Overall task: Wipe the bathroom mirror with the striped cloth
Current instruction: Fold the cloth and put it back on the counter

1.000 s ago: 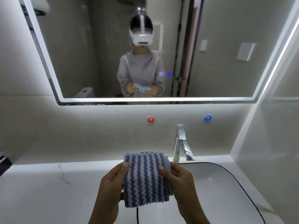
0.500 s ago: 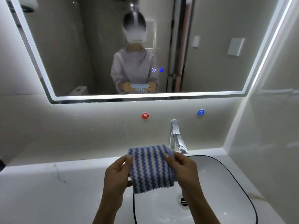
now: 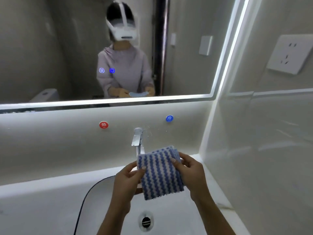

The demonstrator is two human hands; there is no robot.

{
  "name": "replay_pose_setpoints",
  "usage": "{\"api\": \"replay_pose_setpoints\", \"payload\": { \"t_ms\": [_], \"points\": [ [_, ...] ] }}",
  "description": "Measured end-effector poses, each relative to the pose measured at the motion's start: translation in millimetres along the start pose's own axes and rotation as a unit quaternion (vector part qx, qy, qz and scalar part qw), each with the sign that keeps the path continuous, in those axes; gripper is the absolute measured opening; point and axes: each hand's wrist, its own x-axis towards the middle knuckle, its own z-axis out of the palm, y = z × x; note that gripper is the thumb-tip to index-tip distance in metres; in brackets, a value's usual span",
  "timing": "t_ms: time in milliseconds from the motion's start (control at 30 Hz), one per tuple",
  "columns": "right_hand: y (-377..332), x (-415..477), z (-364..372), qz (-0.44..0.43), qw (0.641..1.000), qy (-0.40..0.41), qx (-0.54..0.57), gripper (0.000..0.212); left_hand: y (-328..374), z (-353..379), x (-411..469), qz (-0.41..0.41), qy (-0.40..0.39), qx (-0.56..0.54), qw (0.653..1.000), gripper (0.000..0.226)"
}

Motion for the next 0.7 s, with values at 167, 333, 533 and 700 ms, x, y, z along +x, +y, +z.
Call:
{"api": "replay_pose_setpoints", "payload": {
  "t_ms": [167,333,533,700],
  "points": [
    [26,62,-77,-0.006,0.998,0.011,-0.069,0.021,-27,91,32,-0.014,0.007,-0.002,1.000,0.019],
    [45,111,-120,0.012,0.996,0.012,-0.088,0.010,-44,148,66,-0.033,0.013,0.006,0.999,0.018],
    [70,159,-139,0.059,0.995,0.038,-0.071,0.007,-63,184,123,-0.070,0.000,0.022,0.997,0.020],
    [100,198,-144,0.092,0.990,0.065,-0.080,0.009,-93,201,171,-0.090,-0.016,0.044,0.995,0.018]
  ]
}}
